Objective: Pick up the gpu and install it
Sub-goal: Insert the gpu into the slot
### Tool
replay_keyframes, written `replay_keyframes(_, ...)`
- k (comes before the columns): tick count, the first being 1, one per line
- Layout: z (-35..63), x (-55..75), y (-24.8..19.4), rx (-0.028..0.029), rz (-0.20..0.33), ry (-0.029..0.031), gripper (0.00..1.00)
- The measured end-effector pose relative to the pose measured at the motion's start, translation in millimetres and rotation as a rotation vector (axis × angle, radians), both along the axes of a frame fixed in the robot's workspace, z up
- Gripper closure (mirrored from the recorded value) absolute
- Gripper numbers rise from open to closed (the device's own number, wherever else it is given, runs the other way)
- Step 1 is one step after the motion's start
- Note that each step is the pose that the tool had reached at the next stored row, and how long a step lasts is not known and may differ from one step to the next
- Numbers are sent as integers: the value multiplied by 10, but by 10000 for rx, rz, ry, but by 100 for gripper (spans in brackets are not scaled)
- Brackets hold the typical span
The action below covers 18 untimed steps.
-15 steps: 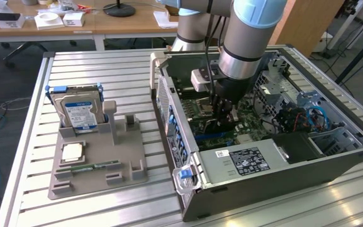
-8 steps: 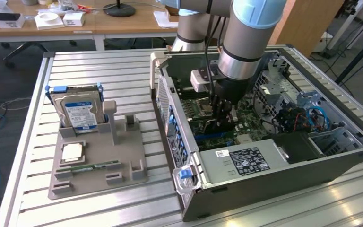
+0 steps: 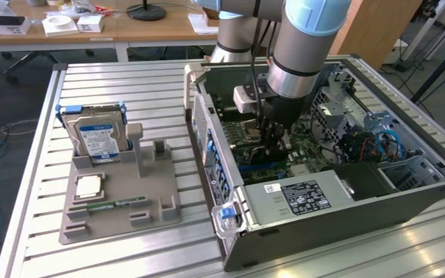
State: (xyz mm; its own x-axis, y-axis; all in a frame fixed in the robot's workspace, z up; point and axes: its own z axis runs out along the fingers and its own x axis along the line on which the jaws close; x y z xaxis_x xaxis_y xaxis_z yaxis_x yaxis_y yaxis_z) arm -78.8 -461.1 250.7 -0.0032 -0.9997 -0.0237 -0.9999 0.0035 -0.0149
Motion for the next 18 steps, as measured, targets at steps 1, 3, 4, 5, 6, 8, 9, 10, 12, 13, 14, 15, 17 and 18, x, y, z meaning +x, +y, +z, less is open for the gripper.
replay_keyframes(1, -1, 0, 0, -2, 0, 0, 74)
replay_keyframes(3, -5, 0, 0, -1, 0, 1, 74)
replay_keyframes(4, -6, 0, 0, -1, 0, 0, 74)
replay_keyframes(5, -6, 0, 0, -1, 1, 1, 74)
replay_keyframes(6, -6, 0, 0, -1, 0, 1, 74)
replay_keyframes(8, -10, 0, 0, 0, 0, 0, 74)
replay_keyframes(9, -13, 0, 0, 1, 0, -1, 74)
replay_keyframes(10, -13, 0, 0, 1, 0, 0, 74)
replay_keyframes(12, -13, 0, 0, 0, 0, 0, 74)
replay_keyframes(13, -13, 0, 0, 0, 0, 0, 74)
replay_keyframes(14, -13, 0, 0, 0, 1, -1, 74)
replay_keyframes(15, -13, 0, 0, 0, 0, 0, 74)
replay_keyframes(17, -13, 0, 0, 0, 1, 0, 74)
replay_keyframes(18, -13, 0, 0, 0, 0, 0, 74)
